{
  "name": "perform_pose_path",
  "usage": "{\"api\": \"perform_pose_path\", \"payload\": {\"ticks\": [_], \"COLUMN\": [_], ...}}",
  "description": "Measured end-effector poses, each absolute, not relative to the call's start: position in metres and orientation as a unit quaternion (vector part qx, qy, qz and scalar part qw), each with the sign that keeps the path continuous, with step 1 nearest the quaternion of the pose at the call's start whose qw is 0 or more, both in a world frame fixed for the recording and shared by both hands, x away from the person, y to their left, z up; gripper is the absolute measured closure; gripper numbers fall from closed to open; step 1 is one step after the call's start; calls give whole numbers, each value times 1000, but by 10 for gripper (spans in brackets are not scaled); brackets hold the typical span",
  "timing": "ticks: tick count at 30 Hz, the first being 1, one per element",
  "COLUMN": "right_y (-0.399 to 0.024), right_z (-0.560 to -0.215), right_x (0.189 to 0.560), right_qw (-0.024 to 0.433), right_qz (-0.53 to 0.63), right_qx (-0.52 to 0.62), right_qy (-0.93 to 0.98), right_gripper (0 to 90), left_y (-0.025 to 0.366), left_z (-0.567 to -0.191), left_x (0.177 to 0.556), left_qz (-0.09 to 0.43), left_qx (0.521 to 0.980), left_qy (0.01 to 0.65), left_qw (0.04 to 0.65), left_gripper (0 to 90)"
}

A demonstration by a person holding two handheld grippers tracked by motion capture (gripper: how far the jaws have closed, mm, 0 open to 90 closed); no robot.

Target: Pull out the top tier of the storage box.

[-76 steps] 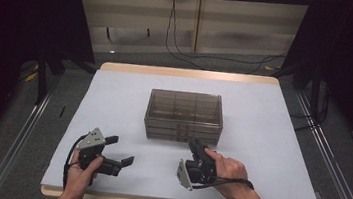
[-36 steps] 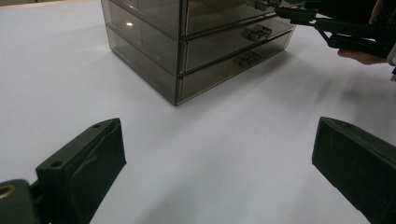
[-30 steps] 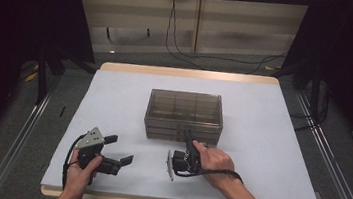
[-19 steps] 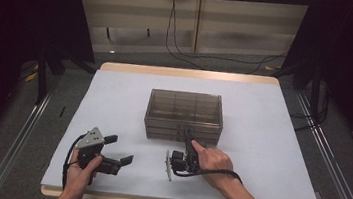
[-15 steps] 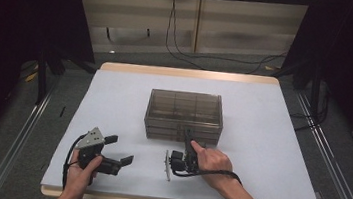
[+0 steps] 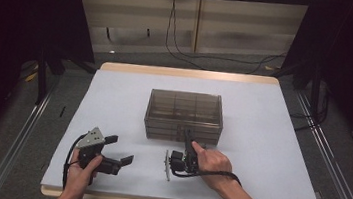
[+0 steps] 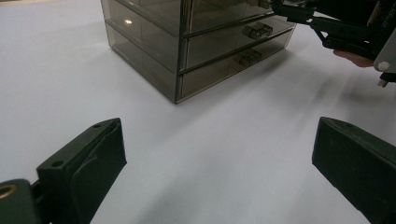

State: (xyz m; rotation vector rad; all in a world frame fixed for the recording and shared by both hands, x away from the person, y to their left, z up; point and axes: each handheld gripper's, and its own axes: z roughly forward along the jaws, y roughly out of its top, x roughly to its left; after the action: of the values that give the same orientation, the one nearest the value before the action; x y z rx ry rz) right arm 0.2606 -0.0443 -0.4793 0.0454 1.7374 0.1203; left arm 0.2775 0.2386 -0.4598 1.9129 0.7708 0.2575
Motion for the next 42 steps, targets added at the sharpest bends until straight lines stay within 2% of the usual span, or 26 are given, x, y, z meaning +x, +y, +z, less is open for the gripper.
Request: {"api": "perform_pose_path", "payload": {"ticks": [42], "right_y": [-44], "right_z": [-477], "right_x": [239], "right_qw": [638], "right_qz": [52], "right_qx": [11], "right_qy": [768], "right_gripper": [816], "left_y": [239], "left_z": [-459], "left_x": [277], "left_qz": [107], "left_qx": [792], "left_qy": [323], "left_qw": [508], "left_gripper": [27]}}
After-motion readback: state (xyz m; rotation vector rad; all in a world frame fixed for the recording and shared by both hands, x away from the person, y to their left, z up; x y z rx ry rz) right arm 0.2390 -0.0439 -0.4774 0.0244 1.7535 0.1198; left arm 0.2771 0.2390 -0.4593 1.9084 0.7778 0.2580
